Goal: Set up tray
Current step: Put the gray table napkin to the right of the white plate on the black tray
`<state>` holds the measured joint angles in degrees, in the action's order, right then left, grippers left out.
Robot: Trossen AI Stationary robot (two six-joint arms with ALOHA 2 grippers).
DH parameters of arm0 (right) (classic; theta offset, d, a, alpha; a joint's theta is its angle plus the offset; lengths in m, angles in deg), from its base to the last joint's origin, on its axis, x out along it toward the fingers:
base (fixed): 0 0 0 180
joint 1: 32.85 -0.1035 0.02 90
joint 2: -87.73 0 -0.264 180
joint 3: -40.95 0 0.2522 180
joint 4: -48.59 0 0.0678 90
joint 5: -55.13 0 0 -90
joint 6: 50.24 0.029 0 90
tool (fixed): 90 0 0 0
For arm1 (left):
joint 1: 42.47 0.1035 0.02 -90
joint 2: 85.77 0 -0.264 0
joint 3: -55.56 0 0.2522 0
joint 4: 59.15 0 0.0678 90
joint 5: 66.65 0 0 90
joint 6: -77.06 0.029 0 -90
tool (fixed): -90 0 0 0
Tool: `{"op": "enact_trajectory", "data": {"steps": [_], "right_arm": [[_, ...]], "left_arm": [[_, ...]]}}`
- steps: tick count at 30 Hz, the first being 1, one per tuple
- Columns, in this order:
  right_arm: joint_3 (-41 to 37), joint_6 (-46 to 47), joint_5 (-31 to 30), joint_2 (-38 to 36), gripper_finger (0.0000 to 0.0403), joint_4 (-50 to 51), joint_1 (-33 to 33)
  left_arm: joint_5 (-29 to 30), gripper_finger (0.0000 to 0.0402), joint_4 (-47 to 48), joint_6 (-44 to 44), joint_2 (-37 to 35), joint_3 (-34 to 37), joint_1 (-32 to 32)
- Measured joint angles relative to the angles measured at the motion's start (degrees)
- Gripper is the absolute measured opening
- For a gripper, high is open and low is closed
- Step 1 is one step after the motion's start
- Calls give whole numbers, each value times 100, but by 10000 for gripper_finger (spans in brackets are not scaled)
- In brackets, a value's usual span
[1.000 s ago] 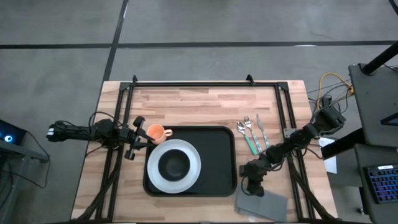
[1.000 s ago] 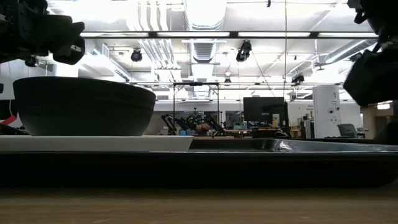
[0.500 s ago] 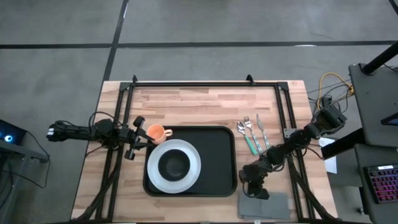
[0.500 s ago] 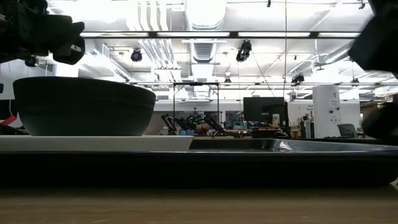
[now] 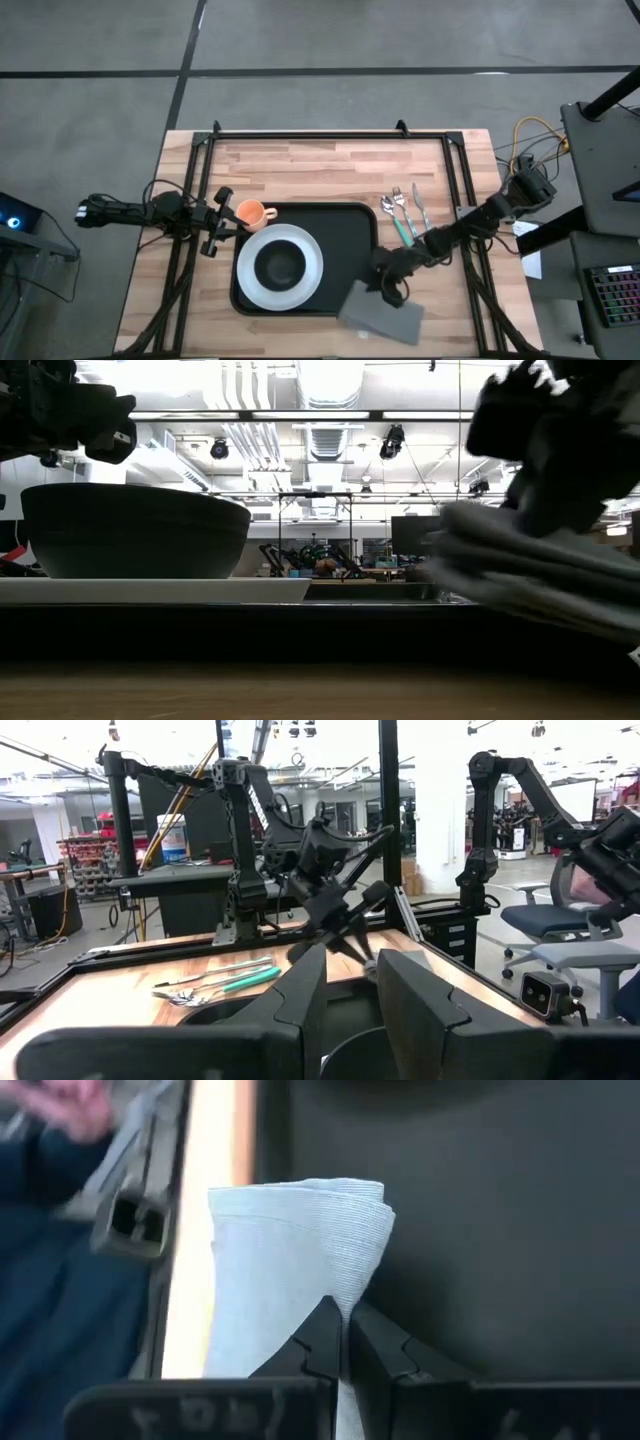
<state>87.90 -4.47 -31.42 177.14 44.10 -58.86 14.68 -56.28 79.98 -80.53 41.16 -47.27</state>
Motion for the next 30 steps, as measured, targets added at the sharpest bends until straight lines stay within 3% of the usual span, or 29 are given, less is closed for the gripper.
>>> {"op": "enact_trajectory", "data": {"steps": [23, 30], "right_arm": [[-102, 2176, -2906, -4, 8, -44, -48], [-125, 2545, -3439, 31, 8, -37, -51]], "left_arm": [[-2, 75, -4, -2, 0, 0, 0], [-1, 75, -4, -2, 0, 0, 0]]}}
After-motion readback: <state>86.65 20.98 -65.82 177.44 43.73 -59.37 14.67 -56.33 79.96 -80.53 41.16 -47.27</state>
